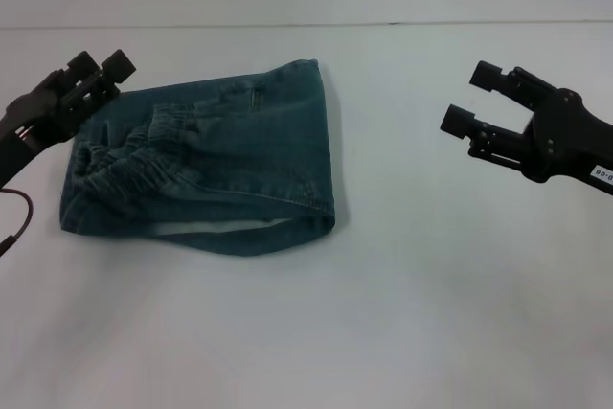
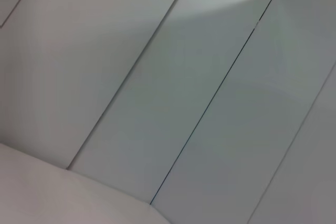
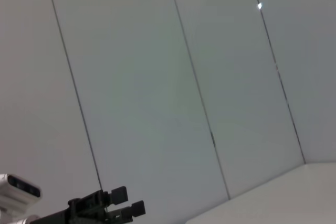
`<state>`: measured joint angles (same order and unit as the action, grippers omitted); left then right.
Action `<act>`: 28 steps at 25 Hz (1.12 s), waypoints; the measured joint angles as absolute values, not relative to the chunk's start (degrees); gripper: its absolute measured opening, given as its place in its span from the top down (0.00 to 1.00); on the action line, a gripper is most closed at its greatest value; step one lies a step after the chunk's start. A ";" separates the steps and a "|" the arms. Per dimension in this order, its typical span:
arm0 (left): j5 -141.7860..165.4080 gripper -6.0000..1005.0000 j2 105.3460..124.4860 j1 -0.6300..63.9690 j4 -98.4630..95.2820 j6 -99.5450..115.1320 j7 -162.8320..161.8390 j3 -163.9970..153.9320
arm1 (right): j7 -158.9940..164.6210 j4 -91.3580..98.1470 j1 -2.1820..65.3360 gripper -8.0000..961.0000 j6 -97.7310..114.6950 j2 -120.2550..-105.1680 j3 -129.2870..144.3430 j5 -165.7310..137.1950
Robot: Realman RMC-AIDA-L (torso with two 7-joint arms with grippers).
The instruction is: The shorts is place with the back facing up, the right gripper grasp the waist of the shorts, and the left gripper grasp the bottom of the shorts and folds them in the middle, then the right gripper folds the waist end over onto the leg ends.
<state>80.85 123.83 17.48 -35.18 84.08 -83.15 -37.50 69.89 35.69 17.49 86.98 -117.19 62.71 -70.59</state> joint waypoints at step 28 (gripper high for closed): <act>80.89 0.14 123.77 18.54 -32.89 84.18 -80.28 -35.30 | 70.62 36.32 18.41 0.04 86.09 -117.40 61.43 -73.18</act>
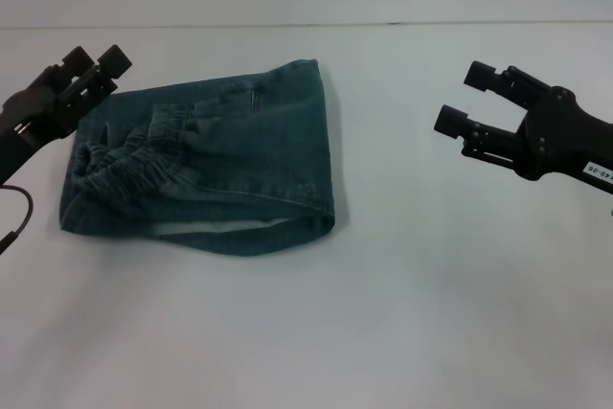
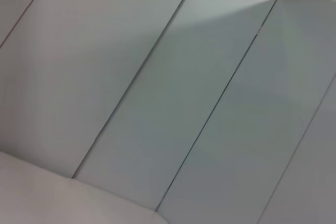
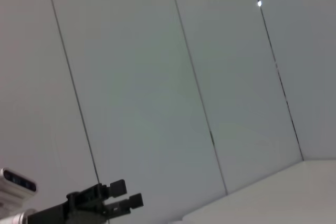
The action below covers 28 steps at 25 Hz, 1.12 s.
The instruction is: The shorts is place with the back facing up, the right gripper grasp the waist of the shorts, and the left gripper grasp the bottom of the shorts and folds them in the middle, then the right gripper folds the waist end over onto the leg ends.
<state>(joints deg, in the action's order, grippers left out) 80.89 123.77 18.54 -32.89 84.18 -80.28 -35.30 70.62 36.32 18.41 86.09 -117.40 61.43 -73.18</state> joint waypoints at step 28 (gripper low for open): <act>113.94 0.14 118.97 28.84 -44.24 94.04 -94.39 -38.31 | 90.66 36.48 34.04 0.04 95.57 -112.40 50.29 -104.85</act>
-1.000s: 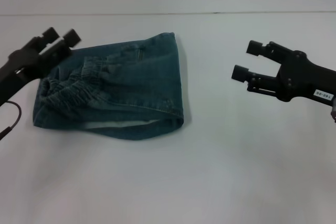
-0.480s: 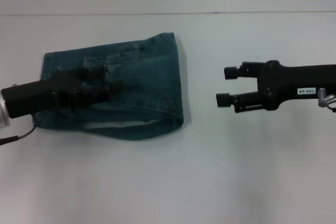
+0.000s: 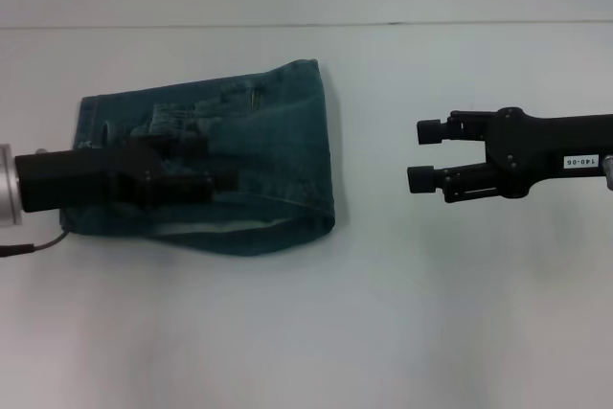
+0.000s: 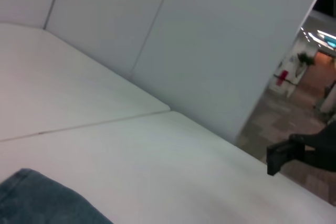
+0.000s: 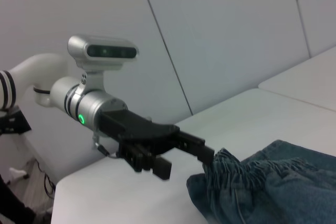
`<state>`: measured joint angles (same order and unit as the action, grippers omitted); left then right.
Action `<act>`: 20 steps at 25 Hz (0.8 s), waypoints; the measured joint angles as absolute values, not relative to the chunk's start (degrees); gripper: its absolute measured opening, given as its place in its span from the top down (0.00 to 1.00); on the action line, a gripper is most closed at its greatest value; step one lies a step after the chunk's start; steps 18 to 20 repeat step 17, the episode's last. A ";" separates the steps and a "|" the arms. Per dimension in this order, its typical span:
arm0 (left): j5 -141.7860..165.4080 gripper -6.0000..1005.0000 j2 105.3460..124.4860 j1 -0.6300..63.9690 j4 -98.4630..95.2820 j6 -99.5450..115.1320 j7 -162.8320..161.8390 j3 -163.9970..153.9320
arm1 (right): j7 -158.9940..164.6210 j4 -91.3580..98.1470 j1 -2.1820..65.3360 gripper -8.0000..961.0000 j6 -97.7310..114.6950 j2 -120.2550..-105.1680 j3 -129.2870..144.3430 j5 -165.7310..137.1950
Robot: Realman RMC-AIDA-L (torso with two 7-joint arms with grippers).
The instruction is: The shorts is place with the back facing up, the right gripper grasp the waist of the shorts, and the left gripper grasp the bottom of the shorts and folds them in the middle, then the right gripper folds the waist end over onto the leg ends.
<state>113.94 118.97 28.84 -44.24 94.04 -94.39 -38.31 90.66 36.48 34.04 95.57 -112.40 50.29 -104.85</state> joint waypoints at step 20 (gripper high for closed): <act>115.71 0.14 118.35 31.19 -44.83 94.27 -97.10 -41.65 | 89.35 36.56 33.55 0.04 96.58 -112.79 49.35 -104.92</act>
